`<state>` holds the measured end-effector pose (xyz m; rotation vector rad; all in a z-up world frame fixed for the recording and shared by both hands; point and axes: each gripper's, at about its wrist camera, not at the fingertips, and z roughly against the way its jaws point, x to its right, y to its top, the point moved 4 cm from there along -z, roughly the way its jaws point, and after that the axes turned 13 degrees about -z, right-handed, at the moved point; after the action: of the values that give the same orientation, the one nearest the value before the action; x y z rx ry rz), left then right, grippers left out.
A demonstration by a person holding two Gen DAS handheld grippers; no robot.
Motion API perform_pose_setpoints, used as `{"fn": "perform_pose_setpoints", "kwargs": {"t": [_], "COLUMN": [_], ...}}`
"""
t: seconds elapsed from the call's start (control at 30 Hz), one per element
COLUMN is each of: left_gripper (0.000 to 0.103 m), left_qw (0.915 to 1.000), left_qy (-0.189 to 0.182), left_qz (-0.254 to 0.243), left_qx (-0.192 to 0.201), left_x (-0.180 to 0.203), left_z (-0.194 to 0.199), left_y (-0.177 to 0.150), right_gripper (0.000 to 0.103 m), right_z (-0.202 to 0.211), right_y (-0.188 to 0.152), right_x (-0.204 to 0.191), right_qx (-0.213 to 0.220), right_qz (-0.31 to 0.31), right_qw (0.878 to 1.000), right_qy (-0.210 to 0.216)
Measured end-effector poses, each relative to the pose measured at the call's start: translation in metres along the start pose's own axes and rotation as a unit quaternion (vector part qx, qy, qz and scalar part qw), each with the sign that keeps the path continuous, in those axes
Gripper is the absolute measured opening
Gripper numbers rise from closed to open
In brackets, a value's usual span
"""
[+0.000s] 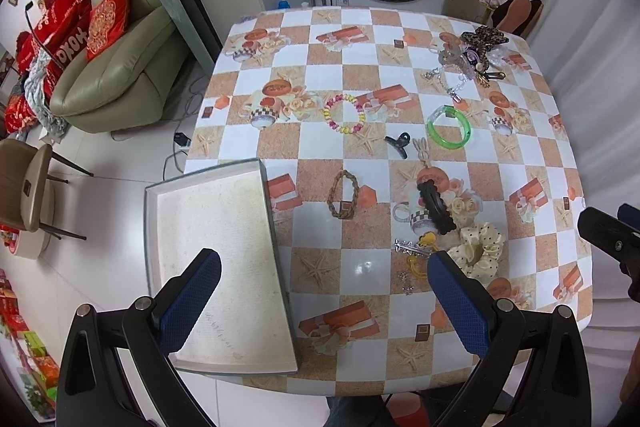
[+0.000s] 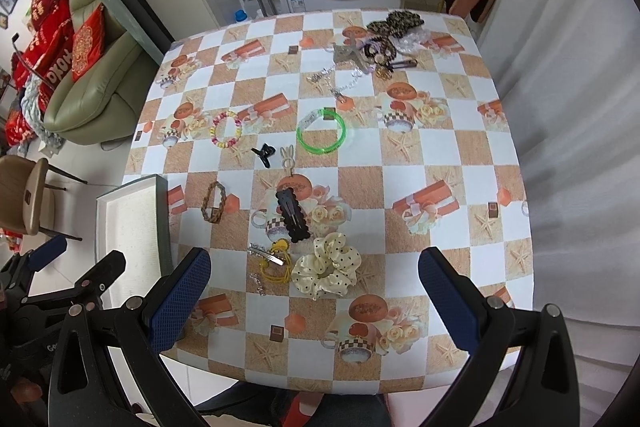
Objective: Organize jewelry
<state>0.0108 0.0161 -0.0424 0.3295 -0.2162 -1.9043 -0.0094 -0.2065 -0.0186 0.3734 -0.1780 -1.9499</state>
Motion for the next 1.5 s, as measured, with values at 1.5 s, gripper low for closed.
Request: {"fn": "perform_pose_setpoints", "kwargs": {"t": [1.5], "left_gripper": [0.072], "left_qw": [0.998], "left_qy": [-0.05], "left_qz": [-0.005], "left_qx": [-0.039], "left_x": [0.018], "left_z": [-0.229], "left_y": [0.037], "right_gripper": [0.077], "right_z": [-0.207], "right_y": [-0.046], "right_x": [0.067], "right_qx": [-0.144], "right_qz": [-0.082], "right_qw": [0.986], "right_qy": [-0.015]}}
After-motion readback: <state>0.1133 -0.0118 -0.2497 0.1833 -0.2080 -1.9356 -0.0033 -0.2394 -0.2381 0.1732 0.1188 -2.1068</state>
